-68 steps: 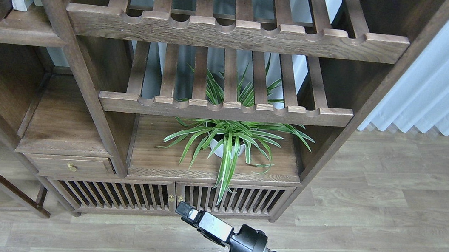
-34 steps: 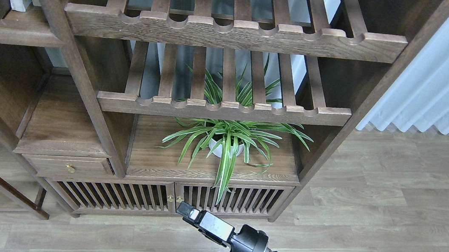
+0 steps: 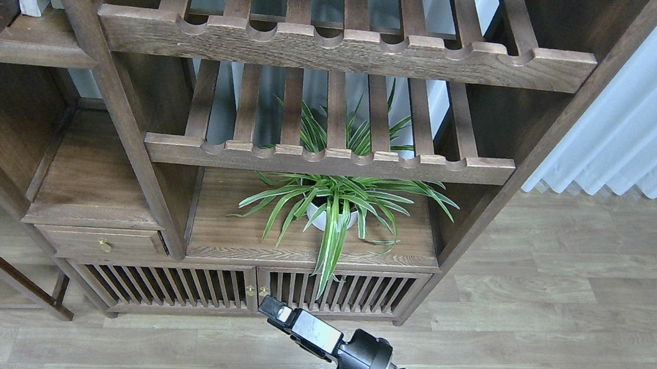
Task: Organize books on shelf
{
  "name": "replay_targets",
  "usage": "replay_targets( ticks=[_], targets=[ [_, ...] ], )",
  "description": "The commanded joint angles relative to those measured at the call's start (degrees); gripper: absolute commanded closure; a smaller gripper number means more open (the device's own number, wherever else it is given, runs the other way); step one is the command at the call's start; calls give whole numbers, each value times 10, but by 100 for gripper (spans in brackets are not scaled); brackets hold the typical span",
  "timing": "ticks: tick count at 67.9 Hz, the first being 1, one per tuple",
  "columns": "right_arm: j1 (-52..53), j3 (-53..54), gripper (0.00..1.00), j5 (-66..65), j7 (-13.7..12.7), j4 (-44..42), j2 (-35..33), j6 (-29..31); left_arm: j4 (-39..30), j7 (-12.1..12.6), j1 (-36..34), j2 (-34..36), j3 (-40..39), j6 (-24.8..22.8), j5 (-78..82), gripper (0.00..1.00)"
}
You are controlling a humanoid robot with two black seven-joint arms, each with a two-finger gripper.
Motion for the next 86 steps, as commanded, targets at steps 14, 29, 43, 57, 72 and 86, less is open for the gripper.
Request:
replay_targets(
  ticks=[14, 29, 43, 57, 72, 86],
  targets=[
    [-3, 1, 1, -1, 0, 0, 0, 0, 0, -93, 7, -43, 137, 0, -18, 0],
    [-3, 1, 1, -1, 0, 0, 0, 0, 0, -101, 85, -108, 162, 0, -90, 0],
    [-1, 1, 1, -1, 0, -3, 0, 0, 10, -101, 210, -223, 150, 0, -205, 0],
    [8, 6, 1, -1, 0, -21, 0, 0, 47, -101, 366, -366, 12, 0, -243, 0],
    [35, 29, 1, 0, 0, -67, 0, 0, 133, -94, 495, -550, -164, 0, -214, 0],
    [66, 40, 1, 3, 0, -103, 0, 0, 198, -94, 532, -637, -190, 0, -197, 0]
  ],
)
